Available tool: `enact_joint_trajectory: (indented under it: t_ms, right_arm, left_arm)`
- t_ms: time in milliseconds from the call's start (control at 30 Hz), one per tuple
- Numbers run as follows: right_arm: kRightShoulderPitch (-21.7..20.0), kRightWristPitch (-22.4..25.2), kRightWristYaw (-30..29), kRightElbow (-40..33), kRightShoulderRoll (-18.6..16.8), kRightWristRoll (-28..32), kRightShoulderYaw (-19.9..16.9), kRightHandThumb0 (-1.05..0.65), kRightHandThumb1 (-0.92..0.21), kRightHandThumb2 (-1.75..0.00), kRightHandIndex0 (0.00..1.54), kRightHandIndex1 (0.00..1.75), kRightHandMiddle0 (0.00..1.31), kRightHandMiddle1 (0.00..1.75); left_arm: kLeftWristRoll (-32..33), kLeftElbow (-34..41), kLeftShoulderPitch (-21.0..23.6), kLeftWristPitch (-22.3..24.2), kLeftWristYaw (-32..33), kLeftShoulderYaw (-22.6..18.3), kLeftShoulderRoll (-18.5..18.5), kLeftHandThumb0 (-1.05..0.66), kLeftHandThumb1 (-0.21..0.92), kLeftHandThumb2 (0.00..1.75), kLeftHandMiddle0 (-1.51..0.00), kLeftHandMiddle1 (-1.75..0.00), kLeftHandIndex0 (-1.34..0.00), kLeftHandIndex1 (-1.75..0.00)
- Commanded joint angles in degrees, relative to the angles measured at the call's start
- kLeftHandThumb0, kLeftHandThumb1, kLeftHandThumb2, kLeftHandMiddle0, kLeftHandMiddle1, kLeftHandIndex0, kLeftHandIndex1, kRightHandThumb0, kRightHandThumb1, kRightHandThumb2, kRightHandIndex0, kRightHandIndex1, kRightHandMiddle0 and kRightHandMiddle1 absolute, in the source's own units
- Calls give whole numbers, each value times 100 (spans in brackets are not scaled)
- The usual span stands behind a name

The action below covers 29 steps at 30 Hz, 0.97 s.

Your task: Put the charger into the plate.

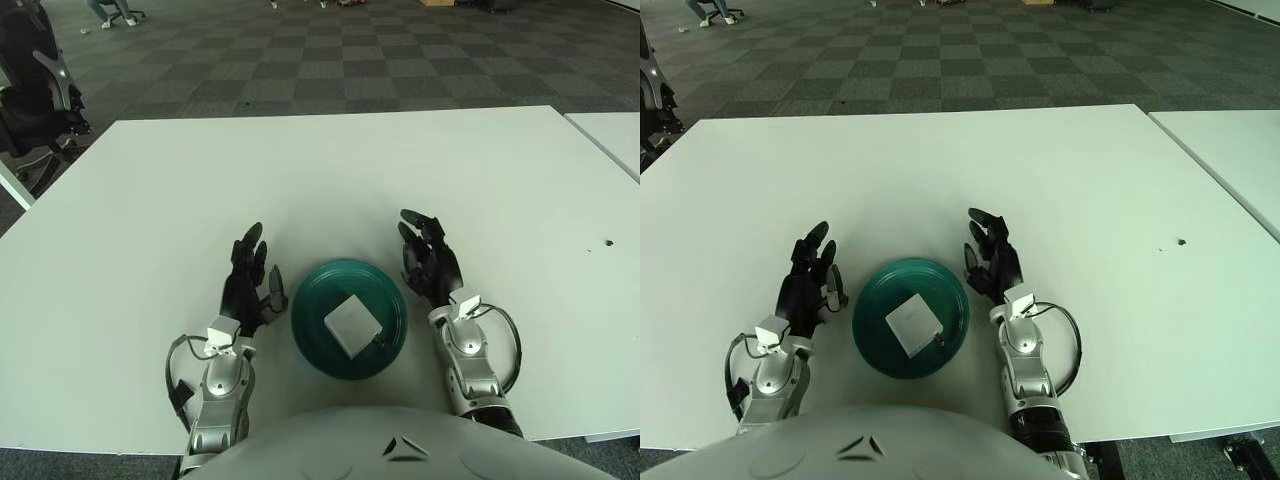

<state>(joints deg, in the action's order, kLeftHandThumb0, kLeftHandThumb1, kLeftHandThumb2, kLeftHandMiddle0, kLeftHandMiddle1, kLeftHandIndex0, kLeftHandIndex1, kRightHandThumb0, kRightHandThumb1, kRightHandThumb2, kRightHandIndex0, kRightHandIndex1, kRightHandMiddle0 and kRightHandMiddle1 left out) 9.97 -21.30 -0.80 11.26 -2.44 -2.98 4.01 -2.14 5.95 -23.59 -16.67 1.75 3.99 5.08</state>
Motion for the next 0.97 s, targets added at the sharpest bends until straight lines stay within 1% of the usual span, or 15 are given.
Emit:
enact_joint_trajectory:
  t_ms: [0,200,467,700,933]
  right_arm:
    - [484,124,-130,281,-53,-47,-13,-85,-92,-56,23,0,0,68]
    - [570,9,-243,187,-112,-62,1,-85,-92,-56,19,0,0,66]
    - [655,-15,-304,77,-169,-64,29,-85,-92,-51,18,0,0,75]
    - [686,-8,-328,40,-191,-92,63,-85,-92,-55,17,0,0,70]
    - [708,81,-331,-20,-198,-96,82,-85,-92,-55,15,0,0,66]
  left_arm:
    - [-23,15,-99,4,74,49,49,-83,92,101,-35,-3,0,-72]
    - [73,-162,-139,-82,35,11,51,-84,92,100,-38,-4,0,-78]
    - [223,-299,-145,-203,-56,-8,21,-85,92,99,-43,-5,-1,-82]
    - [295,-318,-168,-293,-134,17,6,-85,92,100,-43,-4,0,-83]
    - [342,-307,-144,-275,-205,28,-12,-85,92,100,-43,-4,0,-83]
